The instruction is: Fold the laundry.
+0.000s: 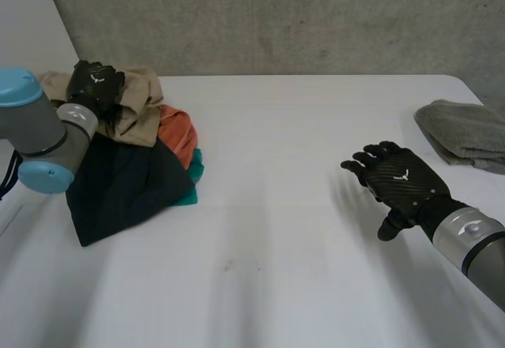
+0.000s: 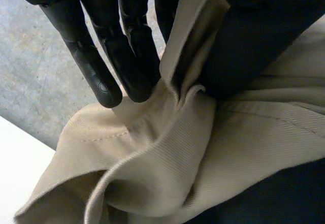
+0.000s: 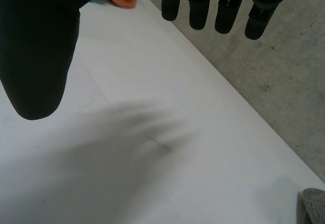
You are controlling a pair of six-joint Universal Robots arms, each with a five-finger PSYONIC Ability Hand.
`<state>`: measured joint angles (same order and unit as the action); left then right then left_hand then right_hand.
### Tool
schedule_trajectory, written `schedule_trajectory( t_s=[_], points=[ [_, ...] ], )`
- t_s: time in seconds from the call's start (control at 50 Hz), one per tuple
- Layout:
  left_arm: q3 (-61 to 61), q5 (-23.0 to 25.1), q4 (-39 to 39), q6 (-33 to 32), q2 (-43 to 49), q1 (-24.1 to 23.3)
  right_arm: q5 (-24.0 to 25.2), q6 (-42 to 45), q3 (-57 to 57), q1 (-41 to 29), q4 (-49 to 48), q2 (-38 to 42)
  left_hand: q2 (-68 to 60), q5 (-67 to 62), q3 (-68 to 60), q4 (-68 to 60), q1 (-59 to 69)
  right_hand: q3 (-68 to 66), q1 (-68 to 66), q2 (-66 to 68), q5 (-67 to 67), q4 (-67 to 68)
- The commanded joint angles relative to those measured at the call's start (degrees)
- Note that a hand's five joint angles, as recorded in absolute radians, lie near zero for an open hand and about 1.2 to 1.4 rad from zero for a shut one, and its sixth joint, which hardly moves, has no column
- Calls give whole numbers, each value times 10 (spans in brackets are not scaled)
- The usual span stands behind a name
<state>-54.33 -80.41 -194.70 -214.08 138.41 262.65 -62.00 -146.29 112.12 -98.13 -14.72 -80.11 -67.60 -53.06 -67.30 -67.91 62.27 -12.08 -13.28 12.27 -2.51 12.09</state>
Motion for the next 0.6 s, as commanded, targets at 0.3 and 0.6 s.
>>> schedule_trajectory(
  t_s=[0.3, 0.6],
  points=[
    [-44, -1, -23, 304, -224, -278, -153, -56, -11, 9, -48, -57, -124, -169, -127, -121, 177, 21, 33, -23, 25, -21],
    [-74, 18, 0, 405, -131, -403, -156, -83, -14, 56, -56, -68, 336, 291, 333, 339, -283, 21, 33, -23, 25, -21]
  ],
)
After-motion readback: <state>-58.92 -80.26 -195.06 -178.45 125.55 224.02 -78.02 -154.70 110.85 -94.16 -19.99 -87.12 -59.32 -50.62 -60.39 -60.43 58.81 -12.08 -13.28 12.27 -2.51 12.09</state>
